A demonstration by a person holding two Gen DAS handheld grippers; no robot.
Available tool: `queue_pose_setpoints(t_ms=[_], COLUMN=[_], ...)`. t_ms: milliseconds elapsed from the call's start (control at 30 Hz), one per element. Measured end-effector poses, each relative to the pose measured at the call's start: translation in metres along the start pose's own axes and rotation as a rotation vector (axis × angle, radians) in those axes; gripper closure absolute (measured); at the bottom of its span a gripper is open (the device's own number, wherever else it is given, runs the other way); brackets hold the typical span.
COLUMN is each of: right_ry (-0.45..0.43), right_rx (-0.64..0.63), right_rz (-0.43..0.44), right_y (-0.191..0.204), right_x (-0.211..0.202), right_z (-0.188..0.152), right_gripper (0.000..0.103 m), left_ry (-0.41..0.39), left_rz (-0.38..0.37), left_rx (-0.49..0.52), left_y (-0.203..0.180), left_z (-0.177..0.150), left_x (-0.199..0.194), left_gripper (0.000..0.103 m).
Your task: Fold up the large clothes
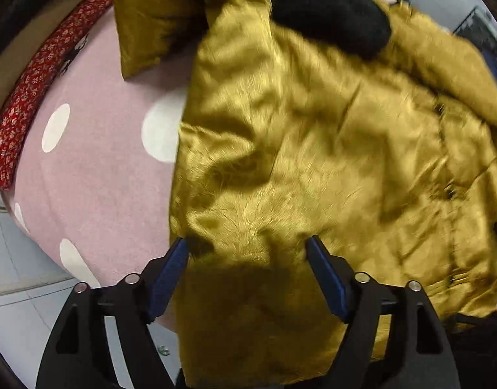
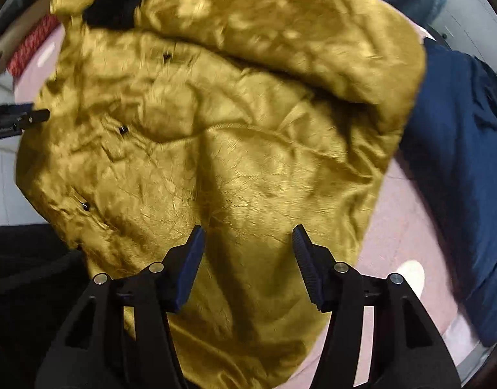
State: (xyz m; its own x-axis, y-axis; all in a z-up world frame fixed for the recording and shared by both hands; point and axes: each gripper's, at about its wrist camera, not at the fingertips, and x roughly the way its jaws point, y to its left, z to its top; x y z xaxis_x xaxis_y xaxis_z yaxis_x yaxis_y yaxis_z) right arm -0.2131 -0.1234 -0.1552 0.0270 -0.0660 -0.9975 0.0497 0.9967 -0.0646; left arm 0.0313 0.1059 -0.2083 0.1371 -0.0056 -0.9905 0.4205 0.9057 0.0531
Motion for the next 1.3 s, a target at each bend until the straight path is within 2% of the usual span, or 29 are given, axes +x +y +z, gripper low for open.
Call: queue_pose_setpoints(t_ms=[67, 100, 167, 233, 300, 367, 600, 633, 700, 800, 900, 1033, 1167, 1233, 1300], right_ry=[0.057, 0.084, 0.1, 0.098, 0.114, 0.135, 0.149, 0.143, 0.132, 0.128, 0.13, 0.135, 0.163, 0.176, 0.191], right_rx=[-0.051, -0.078, -0.091, -0.067, -0.042, -0.011, 0.021, 0.025, 0.021, 0.019, 0.027, 0.036, 0.035, 0.035, 0.039], right_rz=[-0.044, -0.061, -0.08, -0.096, -0.095, -0.086, -0.047, -0.042, -0.038, -0.038, -0.047, -0.059, -0.056, -0.057, -0.063], right_y=[0.011, 0.015, 0.02, 0.02, 0.019, 0.007, -0.003, -0.004, -0.011, -0.017, -0.021, -0.01, -0.008, -0.006, -0.007], right_x=[0.024, 0.036, 0.05, 0.052, 0.055, 0.059, 0.062, 0.062, 0.064, 0.065, 0.057, 0.065, 0.067, 0.067, 0.067], right_z=[-0.001, -0.003, -0.004, -0.001, 0.004, 0.012, 0.027, 0.028, 0.026, 0.027, 0.021, 0.027, 0.034, 0.037, 0.042], right_gripper=[0.044, 0.04, 0.027, 0.022, 0.017, 0.007, 0.006, 0.005, 0.005, 0.005, 0.005, 0.005, 0.005, 0.005, 0.005], left_ry=[0.022, 0.021, 0.046, 0.072, 0.083, 0.09, 0.135, 0.123, 0.04, -0.098, -0.215, -0.337, -0.334, -0.33, -0.287], left_rz=[0.044, 0.052, -0.009, -0.075, -0.078, -0.063, -0.06, -0.053, -0.033, -0.023, 0.008, 0.016, 0.013, -0.003, 0.013], left_rx=[0.005, -0.011, -0.084, -0.14, -0.118, -0.099, -0.094, -0.101, -0.131, -0.239, -0.304, -0.265, -0.173, -0.139, -0.105], left_y=[-0.002, -0.001, 0.011, 0.022, 0.022, 0.019, 0.015, 0.016, 0.019, 0.048, 0.079, 0.099, 0.104, 0.099, 0.09], left_z=[-0.002, -0.002, -0.001, 0.0, 0.003, 0.008, 0.034, 0.039, 0.037, 0.05, 0.076, 0.126, 0.196, 0.235, 0.267], left_x=[0.015, 0.018, 0.025, 0.031, 0.032, 0.033, 0.035, 0.029, 0.008, -0.031, -0.07, -0.115, -0.134, -0.127, -0.107], left_gripper=[0.007, 0.005, 0.005, 0.005, 0.005, 0.005, 0.005, 0.006, 0.009, 0.009, 0.009, 0.008, 0.008, 0.008, 0.008])
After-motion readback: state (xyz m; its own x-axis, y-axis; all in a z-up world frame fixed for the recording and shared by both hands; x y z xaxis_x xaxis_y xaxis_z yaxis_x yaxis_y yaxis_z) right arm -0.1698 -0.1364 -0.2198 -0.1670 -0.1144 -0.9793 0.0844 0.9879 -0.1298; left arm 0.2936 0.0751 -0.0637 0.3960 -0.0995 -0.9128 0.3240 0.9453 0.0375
